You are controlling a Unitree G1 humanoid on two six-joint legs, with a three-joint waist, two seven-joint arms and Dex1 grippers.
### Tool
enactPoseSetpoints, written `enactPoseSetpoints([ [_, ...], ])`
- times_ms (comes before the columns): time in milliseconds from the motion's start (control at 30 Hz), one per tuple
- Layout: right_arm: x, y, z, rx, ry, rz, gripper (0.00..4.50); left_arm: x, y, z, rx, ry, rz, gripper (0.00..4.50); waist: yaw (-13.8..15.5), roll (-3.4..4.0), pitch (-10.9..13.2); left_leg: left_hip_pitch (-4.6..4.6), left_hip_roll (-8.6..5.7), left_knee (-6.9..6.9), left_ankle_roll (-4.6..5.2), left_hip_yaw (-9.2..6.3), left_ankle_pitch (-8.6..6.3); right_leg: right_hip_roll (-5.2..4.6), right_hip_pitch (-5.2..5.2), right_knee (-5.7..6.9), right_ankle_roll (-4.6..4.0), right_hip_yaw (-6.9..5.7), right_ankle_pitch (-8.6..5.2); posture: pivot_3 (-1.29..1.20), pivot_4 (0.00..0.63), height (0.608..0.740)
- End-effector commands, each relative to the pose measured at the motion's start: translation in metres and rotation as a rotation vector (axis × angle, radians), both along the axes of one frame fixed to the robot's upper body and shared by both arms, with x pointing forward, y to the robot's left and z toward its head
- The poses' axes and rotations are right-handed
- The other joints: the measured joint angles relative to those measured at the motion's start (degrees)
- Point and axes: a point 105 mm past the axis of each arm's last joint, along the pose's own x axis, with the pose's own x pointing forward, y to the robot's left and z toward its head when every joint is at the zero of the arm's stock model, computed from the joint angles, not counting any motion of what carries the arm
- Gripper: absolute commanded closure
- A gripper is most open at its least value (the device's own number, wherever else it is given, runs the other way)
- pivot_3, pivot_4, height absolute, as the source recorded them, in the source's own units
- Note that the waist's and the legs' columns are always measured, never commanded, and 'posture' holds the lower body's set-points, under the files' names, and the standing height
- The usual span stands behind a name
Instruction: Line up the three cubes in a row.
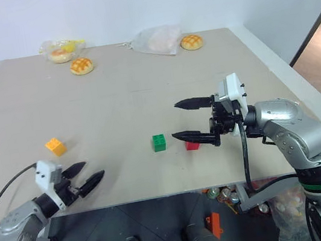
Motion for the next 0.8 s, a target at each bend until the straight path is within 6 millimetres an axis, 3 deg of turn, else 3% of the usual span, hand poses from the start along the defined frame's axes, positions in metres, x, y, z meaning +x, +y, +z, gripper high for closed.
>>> enactPoseSetpoints([
  [33, -0.002, 0.007, 0.005, -0.005, -0.044, 0.043, 0.17, -0.002, 0.019, 0.020, -0.045, -0.081, 0.176, 0.04, 0.10, -0.01, 0.00, -0.01, -0.02, 0.01, 0.00, 0.01, 0.00, -0.02, 0.01, 0.00, 0.00, 0.00, 0.00, 0.00, 0.150, 0.740],
  [133, -0.001, 0.011, 0.003, -0.001, -0.045, 0.057, 0.17, -0.003, 0.044, 0.016, -0.081, -0.092, 0.410, 0.04, 0.13, -0.01, -0.01, -0.02, -0.02, 0.02, 0.00, 0.03, 0.01, -0.02, 0.02, -0.02, 0.00, 0.00, 0.00, 0.00, 0.150, 0.740],
  [200, 0.000, 0.013, 0.003, 0.005, -0.046, 0.061, 0.17, -0.005, 0.047, 0.012, -0.086, -0.082, 0.451, 0.04, 0.12, -0.02, -0.01, -0.01, -0.01, 0.03, 0.00, 0.04, 0.01, -0.02, 0.03, -0.03, 0.00, 0.00, 0.00, 0.00, 0.150, 0.740],
  [333, 0.003, 0.015, 0.004, 0.011, -0.052, 0.072, 0.17, -0.007, 0.054, 0.001, 0.041, -0.080, 0.406, 0.04, 0.12, -0.03, -0.02, -0.02, -0.02, 0.01, -0.01, 0.03, 0.00, 0.01, 0.01, -0.03, -0.01, 0.00, 0.01, 0.00, 0.150, 0.740],
  [533, 0.005, 0.018, 0.008, 0.021, -0.069, 0.069, 0.17, 0.020, 0.083, 0.012, 0.145, -0.131, 0.392, 0.04, 0.15, -0.03, -0.02, -0.04, -0.02, -0.02, -0.01, -0.07, 0.01, 0.05, -0.06, -0.04, -0.14, -0.06, 0.07, 0.00, 0.150, 0.740],
  [800, 0.000, 0.017, 0.012, 0.042, -0.077, 0.047, 0.17, 0.057, 0.086, 0.014, 0.194, -0.149, 0.315, 0.04, 0.23, -0.05, -0.03, -0.10, -0.02, -0.09, -0.05, 0.10, -0.02, -0.07, -0.07, -0.19, -0.13, -0.06, 0.11, 0.00, 0.150, 0.740],
])
